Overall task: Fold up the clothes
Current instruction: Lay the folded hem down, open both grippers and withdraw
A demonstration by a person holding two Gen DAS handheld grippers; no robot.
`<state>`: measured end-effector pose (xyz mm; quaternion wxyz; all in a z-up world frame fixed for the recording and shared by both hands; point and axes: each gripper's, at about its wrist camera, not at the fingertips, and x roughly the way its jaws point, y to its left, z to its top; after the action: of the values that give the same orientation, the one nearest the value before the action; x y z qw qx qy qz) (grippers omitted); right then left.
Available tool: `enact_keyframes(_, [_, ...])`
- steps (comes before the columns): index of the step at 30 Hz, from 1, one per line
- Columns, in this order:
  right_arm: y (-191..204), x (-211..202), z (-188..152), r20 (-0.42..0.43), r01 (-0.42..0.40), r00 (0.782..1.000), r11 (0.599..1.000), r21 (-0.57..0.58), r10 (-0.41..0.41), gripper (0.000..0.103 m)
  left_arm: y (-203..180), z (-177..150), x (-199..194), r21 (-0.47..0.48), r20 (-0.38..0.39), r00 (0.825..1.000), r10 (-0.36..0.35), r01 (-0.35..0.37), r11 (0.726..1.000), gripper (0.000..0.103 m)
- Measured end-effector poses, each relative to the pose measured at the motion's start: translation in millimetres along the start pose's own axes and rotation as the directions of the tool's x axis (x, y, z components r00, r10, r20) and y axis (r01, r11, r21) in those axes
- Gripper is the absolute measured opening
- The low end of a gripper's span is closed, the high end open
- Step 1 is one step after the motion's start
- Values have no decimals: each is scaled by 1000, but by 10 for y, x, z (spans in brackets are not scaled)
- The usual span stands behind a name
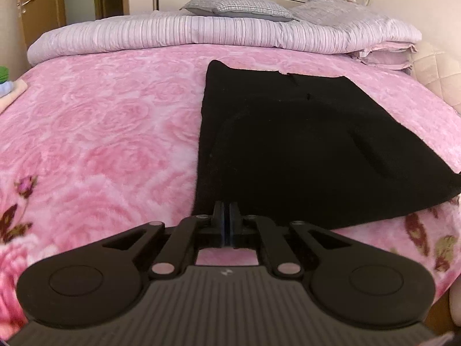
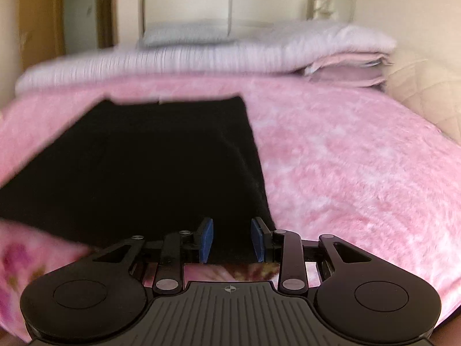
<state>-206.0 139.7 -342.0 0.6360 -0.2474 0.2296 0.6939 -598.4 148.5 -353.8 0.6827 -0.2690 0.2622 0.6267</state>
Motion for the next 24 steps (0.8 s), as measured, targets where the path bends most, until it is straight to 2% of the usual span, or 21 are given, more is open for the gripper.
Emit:
enact_keyframes(4, [8, -115, -34, -42, 11, 999, 998, 54, -8, 33, -86, -43, 29, -4, -40, 998, 39, -39, 999, 3])
enact_keyframes(8, [16, -230, -68, -84, 24, 996, 994, 108, -14, 34, -212, -47, -211, 0, -60, 994, 92, -92, 996, 5])
enact_keyframes(11, [31, -327, -99, -115, 33, 993, 989, 143, -16, 34, -331, -107, -464, -15, -61, 994, 92, -93, 996, 6])
enact_keyframes(18, [280, -784, -324, -150, 15, 989, 992, 125, 4, 34, -595, -292, -992, 11, -54, 995, 82, -82, 997, 13])
enact_keyframes(24, [371, -1117, -343, -117, 5, 993, 993, 117, 9, 34, -641, -411, -1375, 11, -20, 995, 96, -96, 995, 16])
